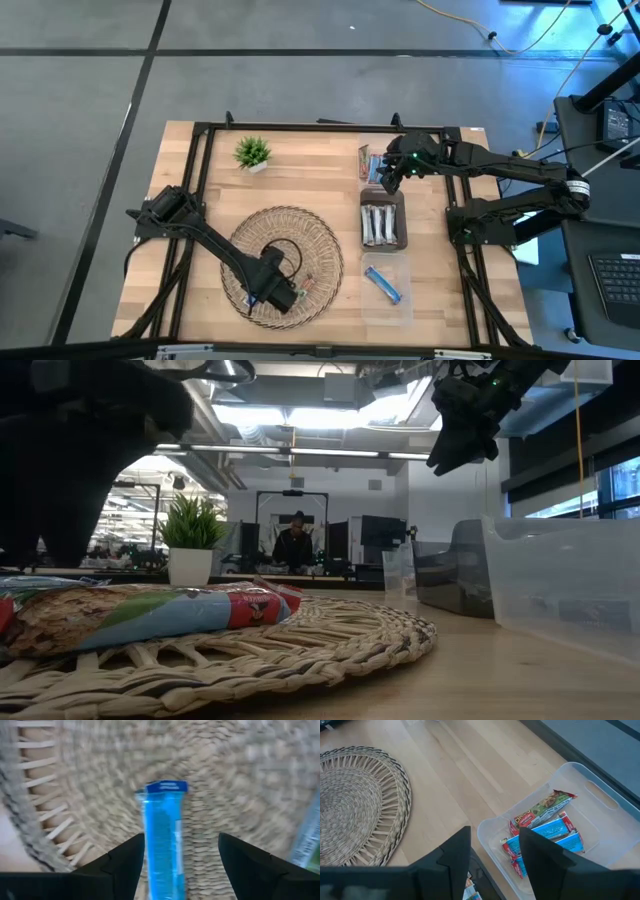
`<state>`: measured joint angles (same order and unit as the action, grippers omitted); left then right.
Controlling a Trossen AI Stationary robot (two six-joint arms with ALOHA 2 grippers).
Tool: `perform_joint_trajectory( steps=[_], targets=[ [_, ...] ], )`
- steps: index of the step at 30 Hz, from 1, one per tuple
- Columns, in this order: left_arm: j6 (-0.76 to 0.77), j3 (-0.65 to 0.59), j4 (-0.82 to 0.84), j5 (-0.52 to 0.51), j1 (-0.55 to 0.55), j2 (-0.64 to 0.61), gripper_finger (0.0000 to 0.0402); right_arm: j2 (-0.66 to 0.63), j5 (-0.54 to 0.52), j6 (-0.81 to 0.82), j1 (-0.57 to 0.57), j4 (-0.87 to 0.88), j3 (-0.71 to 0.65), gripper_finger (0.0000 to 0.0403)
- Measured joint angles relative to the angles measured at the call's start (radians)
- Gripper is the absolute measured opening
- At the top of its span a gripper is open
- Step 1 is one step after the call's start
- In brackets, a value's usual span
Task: Pick and place Granola Bars by type
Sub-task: Put the blue granola bar into the bottom transparent bin
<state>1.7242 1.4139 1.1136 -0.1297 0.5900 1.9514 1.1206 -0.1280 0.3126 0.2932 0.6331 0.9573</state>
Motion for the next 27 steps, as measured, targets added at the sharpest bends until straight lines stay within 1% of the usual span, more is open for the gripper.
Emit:
perform_joint_trajectory(
  steps=[3, 7, 14, 17, 19, 21, 23, 27],
  targets=[
    [-0.009, 0.000, 0.005, -0.006, 0.000, 0.000, 0.0244, 0.000, 0.000, 0.000, 0.000, 0.000, 0.000, 0.0170],
    [0.024, 0.000, 0.034, -0.006, -0.003, 0.000, 0.0242, 0.000, 0.000, 0.000, 0.000, 0.000, 0.000, 0.0170],
    [0.019, 0.000, 0.026, -0.007, -0.003, 0.000, 0.0242, 0.000, 0.000, 0.000, 0.000, 0.000, 0.000, 0.0170],
    [0.023, -0.027, 0.020, -0.005, -0.003, -0.002, 0.0240, 0.000, 0.000, -0.001, 0.000, 0.000, 0.000, 0.0170],
    [0.025, -0.066, -0.022, 0.020, -0.003, -0.004, 0.0240, 0.000, 0.000, -0.001, 0.000, 0.000, 0.000, 0.0170],
    [0.025, -0.103, -0.101, 0.048, -0.003, -0.006, 0.0240, 0.000, 0.000, -0.002, 0.000, 0.000, 0.000, 0.0170],
    [0.025, -0.127, -0.168, 0.043, -0.003, -0.007, 0.0240, 0.000, 0.000, -0.002, 0.000, 0.000, 0.000, 0.0170],
    [0.025, -0.154, -0.203, 0.043, -0.003, -0.014, 0.0239, 0.000, 0.000, -0.003, 0.000, 0.000, 0.000, 0.0170]
  ],
)
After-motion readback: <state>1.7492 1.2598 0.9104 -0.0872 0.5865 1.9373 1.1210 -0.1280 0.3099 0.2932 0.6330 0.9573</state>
